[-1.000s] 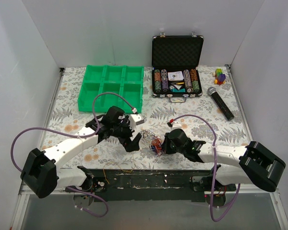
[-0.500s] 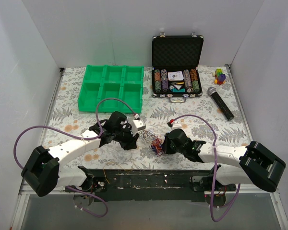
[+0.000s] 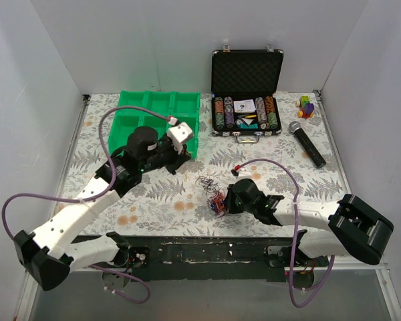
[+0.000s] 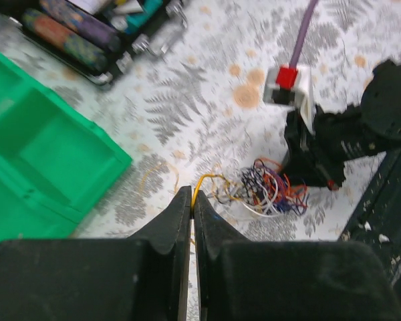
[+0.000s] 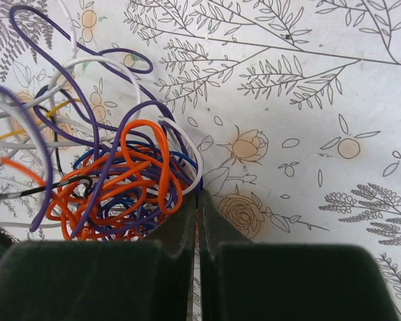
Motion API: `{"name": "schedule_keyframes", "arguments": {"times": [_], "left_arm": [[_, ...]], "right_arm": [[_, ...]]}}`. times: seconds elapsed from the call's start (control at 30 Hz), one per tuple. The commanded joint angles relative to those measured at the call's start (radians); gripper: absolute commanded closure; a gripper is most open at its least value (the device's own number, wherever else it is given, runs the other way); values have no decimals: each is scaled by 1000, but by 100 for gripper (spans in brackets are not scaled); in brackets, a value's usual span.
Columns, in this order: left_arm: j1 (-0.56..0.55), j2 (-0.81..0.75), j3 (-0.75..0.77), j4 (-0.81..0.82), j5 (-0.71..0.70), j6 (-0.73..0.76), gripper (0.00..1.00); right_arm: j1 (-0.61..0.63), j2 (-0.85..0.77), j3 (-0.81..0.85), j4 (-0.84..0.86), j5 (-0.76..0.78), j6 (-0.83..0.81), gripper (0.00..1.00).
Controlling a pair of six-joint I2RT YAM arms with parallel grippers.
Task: Untangle the cables
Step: Untie the cable.
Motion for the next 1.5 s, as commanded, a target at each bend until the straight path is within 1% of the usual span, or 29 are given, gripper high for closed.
{"name": "schedule_keyframes", "arguments": {"times": [0.0,0.2,0.33,0.47,0.77,0.87,0.97,1.03,1.1,1.17,1.23,1.3,1.37,1.47], "left_arm": [[7,-107,128,-4,-145,-16,100],[7,-117,355,17,-264,13,100],[8,-102,490,107,-402,63,100],[10,-76,584,238,-525,134,100],[8,24,822,410,-588,267,100],[8,70,924,394,-582,295,100],[8,76,931,419,-571,321,100],[8,79,931,404,-573,323,100],[8,67,890,402,-580,321,100],[7,42,830,472,-596,340,100],[7,41,811,547,-610,376,100],[8,74,855,629,-643,419,100],[7,132,961,661,-671,453,100],[7,188,1052,715,-656,519,100]], "right_arm": [[5,80,-31,-107,19,-14,99],[10,151,-22,-156,39,18,99],[14,177,-21,-179,46,33,99],[21,189,-21,-184,54,39,99],[39,249,-19,-184,54,67,99],[56,268,-16,-182,54,73,99],[67,280,-5,-219,65,78,99],[70,280,-2,-222,65,78,99],[74,274,-1,-228,74,78,99],[74,269,2,-240,79,78,99],[77,277,8,-263,88,78,99],[77,294,7,-274,88,82,99],[82,309,-7,-264,86,91,99],[91,323,-24,-245,79,108,99]]}}
